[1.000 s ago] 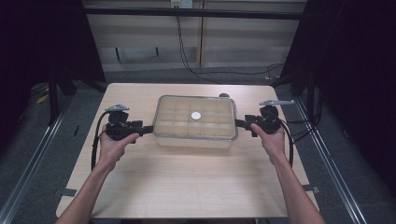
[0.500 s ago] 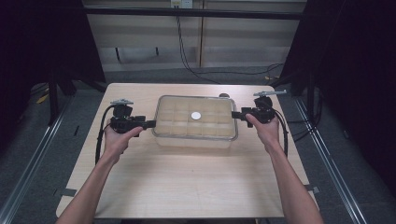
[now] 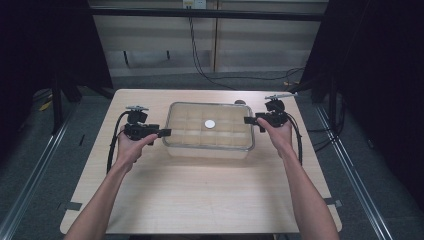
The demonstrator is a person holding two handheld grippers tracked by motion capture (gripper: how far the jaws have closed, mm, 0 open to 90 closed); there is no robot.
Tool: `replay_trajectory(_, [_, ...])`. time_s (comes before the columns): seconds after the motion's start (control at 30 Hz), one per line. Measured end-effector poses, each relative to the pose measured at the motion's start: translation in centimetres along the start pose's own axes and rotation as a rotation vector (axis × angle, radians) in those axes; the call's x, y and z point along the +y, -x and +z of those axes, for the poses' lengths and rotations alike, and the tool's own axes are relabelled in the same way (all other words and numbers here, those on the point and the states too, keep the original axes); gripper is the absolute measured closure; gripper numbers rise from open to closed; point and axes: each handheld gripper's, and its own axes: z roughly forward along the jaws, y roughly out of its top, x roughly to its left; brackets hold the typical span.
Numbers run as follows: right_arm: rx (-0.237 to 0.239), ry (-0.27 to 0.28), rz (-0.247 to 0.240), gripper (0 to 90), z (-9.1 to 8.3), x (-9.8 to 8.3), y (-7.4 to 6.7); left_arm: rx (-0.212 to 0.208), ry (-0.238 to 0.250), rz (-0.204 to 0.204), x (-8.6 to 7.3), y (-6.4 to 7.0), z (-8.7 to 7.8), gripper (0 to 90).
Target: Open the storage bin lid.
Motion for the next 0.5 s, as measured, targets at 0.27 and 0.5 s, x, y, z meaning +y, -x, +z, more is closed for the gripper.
replay_trajectory(0.27, [0.005, -0.012, 0.033, 31.7, 1.4, -0.3, 0.3, 0.006, -0.017, 0.002, -0.1, 0.2, 0.7, 31.4])
replay_trajectory(0.5, [0.007, -0.018, 0.047, 31.7, 2.2, -0.4, 0.6, -0.004, -0.025, -0.004, -0.1, 0.0, 1.3, 31.3])
